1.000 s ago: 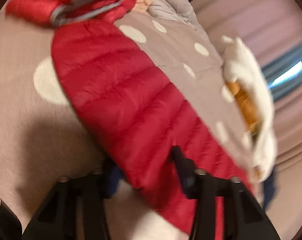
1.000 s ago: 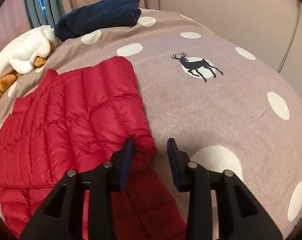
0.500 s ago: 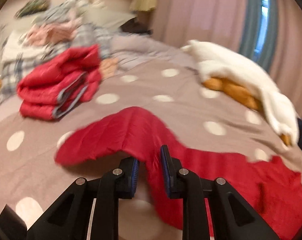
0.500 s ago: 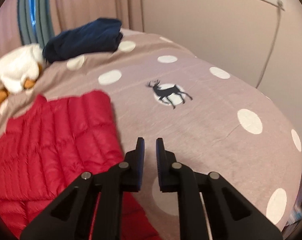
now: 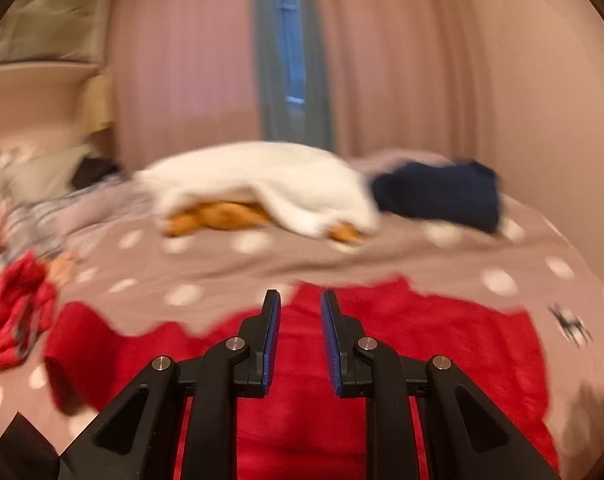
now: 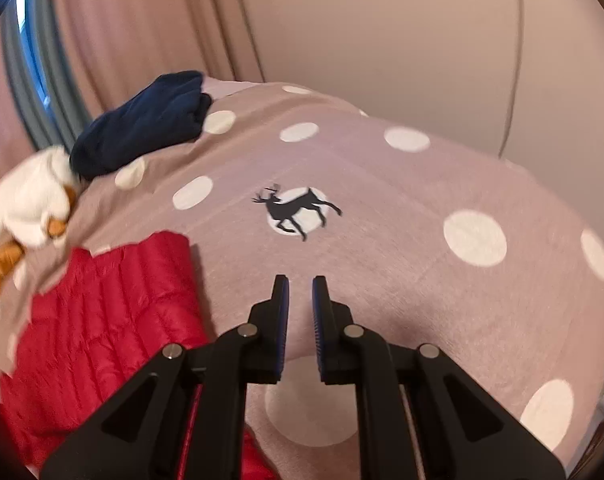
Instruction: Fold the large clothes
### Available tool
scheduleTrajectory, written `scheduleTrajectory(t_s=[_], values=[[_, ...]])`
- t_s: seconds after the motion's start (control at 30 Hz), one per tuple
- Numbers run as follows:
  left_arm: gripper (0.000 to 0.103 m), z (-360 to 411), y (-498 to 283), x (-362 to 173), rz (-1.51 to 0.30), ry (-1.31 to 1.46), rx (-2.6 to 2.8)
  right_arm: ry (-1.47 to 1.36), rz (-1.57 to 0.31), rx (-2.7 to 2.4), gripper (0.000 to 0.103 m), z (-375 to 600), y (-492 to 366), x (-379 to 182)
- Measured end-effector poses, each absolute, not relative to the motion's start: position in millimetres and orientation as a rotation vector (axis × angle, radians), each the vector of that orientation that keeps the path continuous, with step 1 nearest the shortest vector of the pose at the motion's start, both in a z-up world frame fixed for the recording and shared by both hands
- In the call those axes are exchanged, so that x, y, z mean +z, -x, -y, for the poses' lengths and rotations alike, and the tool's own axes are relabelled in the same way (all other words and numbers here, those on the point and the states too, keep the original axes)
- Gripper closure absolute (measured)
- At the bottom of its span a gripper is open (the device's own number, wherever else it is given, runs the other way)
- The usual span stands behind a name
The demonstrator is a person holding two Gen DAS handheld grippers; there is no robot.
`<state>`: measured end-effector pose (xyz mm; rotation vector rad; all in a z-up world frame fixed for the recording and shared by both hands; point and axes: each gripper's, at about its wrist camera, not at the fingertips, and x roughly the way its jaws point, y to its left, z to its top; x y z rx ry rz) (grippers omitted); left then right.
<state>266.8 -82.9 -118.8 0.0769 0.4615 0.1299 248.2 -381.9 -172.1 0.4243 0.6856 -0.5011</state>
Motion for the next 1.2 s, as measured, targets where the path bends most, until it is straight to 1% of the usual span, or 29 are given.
scheduleTrajectory(t_s=[0.1,0.23,0.3,0.37,0.4,0.43,0.47,0.53,0.63,0.73,0.8,0.93,1.07,1.13,1.2], values=[[0.082,108,-280,-150,-0.606,-0.085,0.06,-0.472,-0.695,-0.521,0.09,400,-242,-174],[0.08,72,-292,-179,-0.746,0.085,0.095,-0.45,-0.702,-0.503,0.089,401,-239,-172],[0.072,33,-299,-185,-0.801,0.172,0.169,-0.46,-0.695,-0.5,0.089,398,-238,-171],[0.053,-1,-298,-186,-0.807,0.233,0.243,-0.486,-0.697,-0.478,0.089,397,-240,-171],[0.051,-22,-293,-183,-0.779,0.261,0.269,-0.502,-0.704,-0.459,0.089,394,-241,-173],[0.046,-43,-286,-178,-0.743,0.278,0.293,-0.511,-0.71,-0.45,0.089,392,-244,-175],[0.037,-58,-281,-176,-0.718,0.285,0.311,-0.513,-0.722,-0.441,0.089,388,-247,-178],[0.027,-93,-271,-170,-0.679,0.293,0.35,-0.504,-0.743,-0.428,0.089,382,-252,-183],[0.025,-140,-258,-168,-0.656,0.356,0.42,-0.509,-0.769,-0.42,0.088,381,-257,-190],[0.025,-196,-241,-177,-0.648,0.51,0.508,-0.517,-0.786,-0.452,0.088,386,-256,-196],[0.025,-218,-234,-183,-0.641,0.575,0.548,-0.537,-0.79,-0.461,0.088,392,-254,-198],[0.025,-246,-228,-196,-0.625,0.686,0.523,-0.484,-0.798,-0.541,0.087,399,-250,-199],[0.025,-271,-237,-215,-0.656,0.87,0.399,-0.505,-0.811,-0.539,0.087,404,-250,-203],[0.025,-281,-240,-223,-0.635,0.971,0.359,-0.513,-0.823,-0.535,0.087,405,-252,-205],[0.025,-289,-243,-225,-0.608,1.008,0.336,-0.495,-0.834,-0.546,0.087,405,-255,-207]])
